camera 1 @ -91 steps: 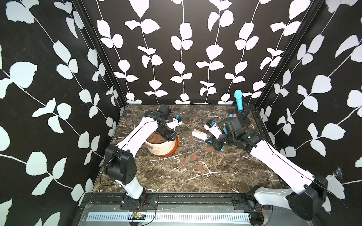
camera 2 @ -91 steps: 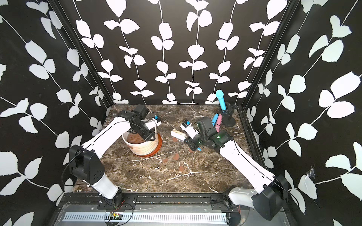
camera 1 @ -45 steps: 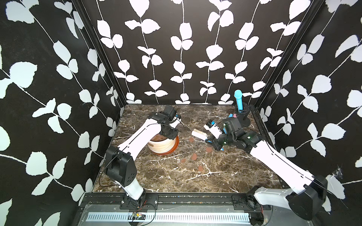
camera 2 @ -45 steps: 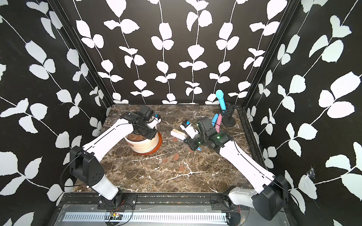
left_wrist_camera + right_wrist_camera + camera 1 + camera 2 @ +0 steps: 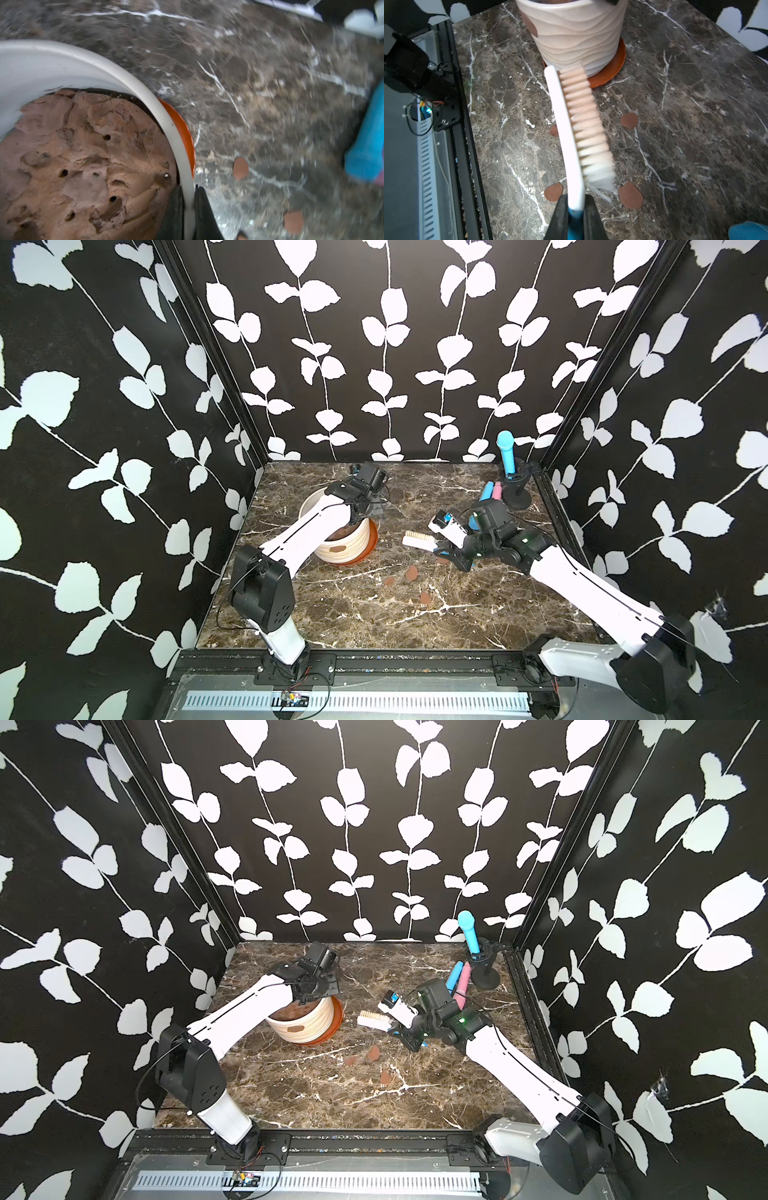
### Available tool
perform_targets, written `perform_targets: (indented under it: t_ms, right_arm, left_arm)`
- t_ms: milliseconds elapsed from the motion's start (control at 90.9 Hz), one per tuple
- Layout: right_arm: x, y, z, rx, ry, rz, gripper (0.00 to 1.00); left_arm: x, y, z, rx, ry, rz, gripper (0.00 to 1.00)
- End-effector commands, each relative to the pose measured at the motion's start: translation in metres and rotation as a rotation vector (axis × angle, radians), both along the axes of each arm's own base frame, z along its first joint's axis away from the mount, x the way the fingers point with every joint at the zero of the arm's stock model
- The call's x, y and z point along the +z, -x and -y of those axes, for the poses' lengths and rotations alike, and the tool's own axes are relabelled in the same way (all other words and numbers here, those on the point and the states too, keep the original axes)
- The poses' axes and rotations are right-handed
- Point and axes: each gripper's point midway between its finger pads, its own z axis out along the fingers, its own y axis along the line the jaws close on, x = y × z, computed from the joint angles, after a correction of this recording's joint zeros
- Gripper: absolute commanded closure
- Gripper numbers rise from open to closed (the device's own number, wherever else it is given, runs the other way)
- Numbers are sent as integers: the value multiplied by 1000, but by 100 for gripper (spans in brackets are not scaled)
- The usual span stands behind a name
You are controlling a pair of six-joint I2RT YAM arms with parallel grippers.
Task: Scrub the dried mud off the ceramic pot
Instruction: Rotate the pot on the tray, then brush off the soil from the pot.
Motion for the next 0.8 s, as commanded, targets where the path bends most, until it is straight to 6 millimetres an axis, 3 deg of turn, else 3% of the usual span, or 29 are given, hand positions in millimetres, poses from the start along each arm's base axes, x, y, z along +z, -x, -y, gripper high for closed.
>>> perform_targets:
  t_ms: [0,198,308,385,440,462,506,583,704,792]
  right_arm:
    - [12,10,-24,123,-64,63,100]
    - [1,16,-75,209,-39,38,100]
    - [1,19,-106,250,-61,27,100]
    - [3,25,-125,286,-67,12,100]
    - [2,32,-137,320,-68,-3,100]
    - [5,34,-141,332,-71,-2,100]
    - [-9,39,-147,350,-47,-31,100]
    - [-1,37,-160,367,-64,-29,100]
    - [-7,21,-173,331,-41,-30,100]
    - [-24,8,-180,286,-1,-58,100]
  left_arm:
    - [21,-7,-16,321,134,84,100]
    - [20,-18,1,355,223,60,100]
    - [27,-20,4,318,231,59,82]
    - [36,-19,0,283,236,64,77]
    - [44,-16,-6,260,244,68,61]
    - [46,-14,-11,255,243,68,58]
    - [50,-7,-21,247,241,67,56]
    - [51,8,-48,265,237,58,47]
    - [53,41,-98,318,174,61,46]
    - [54,64,-136,366,58,87,44]
